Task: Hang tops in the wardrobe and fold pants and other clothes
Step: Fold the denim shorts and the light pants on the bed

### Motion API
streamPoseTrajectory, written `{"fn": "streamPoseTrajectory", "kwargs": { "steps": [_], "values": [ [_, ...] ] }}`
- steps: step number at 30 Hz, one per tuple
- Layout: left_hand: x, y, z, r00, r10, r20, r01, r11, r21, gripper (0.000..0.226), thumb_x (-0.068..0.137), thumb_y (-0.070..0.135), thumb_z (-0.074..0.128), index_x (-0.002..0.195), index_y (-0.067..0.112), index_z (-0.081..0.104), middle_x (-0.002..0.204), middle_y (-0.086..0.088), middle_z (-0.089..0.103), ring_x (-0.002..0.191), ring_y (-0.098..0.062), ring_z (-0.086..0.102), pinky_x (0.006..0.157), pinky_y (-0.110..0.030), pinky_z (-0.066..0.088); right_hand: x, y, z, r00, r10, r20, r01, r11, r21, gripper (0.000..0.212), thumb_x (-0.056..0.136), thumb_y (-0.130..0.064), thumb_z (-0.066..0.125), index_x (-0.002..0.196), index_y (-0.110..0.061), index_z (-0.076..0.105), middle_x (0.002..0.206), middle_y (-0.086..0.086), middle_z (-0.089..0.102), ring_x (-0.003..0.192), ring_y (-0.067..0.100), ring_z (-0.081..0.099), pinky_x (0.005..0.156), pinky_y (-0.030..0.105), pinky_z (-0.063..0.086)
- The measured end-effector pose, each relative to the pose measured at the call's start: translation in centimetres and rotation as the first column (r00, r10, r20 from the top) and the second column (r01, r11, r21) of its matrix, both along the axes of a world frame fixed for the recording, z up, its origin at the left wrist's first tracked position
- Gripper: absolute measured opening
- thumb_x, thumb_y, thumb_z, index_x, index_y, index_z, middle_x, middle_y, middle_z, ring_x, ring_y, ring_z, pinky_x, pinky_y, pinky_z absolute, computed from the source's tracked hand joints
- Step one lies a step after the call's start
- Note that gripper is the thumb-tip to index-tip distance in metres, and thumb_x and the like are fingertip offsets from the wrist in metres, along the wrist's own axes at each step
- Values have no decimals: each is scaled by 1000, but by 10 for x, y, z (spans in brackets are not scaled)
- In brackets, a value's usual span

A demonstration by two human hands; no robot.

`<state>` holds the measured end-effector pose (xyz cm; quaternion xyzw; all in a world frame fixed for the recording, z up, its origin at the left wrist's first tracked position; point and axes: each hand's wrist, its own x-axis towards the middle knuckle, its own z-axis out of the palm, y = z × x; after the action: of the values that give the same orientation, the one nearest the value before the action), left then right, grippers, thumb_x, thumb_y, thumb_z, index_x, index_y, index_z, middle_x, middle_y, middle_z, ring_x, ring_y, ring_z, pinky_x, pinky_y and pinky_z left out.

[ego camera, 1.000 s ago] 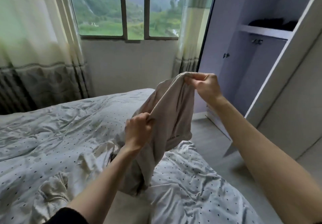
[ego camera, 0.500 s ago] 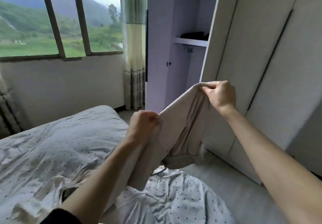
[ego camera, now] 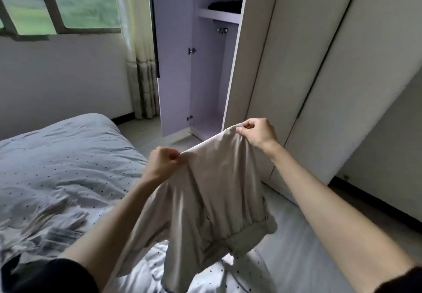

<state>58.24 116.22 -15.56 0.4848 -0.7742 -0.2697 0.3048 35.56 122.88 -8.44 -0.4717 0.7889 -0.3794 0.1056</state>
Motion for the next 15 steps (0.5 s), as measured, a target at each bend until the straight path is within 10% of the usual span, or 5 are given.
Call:
{"fn": "streamPoseTrajectory", "kwargs": {
  "steps": [4,8,15],
  "values": [
    [-10,-12,-80,969,185,163,-208,969,134,20,86,7,56,97,7,72,98,-18,70,94,-29,64,71,-30,43,-7,-33,-91,953,195,234,-251,938,240,41,89,-15,62,127,-2,56,127,13,60,119,24,55,103,29,39],
    [-5,21,-165,945,124,302,-235,900,366,32,89,9,51,120,2,56,119,-19,61,110,-31,57,89,-34,44,-11,-16,-200,881,253,400,-442,744,501,56,92,-17,57,142,-4,36,141,13,46,129,24,45,100,25,35],
    [-16,88,-260,901,-121,417,-118,856,504,44,91,11,51,134,14,44,137,-5,47,127,-20,44,100,-27,34,-40,18,-336,904,328,273,-415,525,743,56,95,-26,46,147,-18,27,152,6,30,137,25,31,104,31,30]
  ]
}}
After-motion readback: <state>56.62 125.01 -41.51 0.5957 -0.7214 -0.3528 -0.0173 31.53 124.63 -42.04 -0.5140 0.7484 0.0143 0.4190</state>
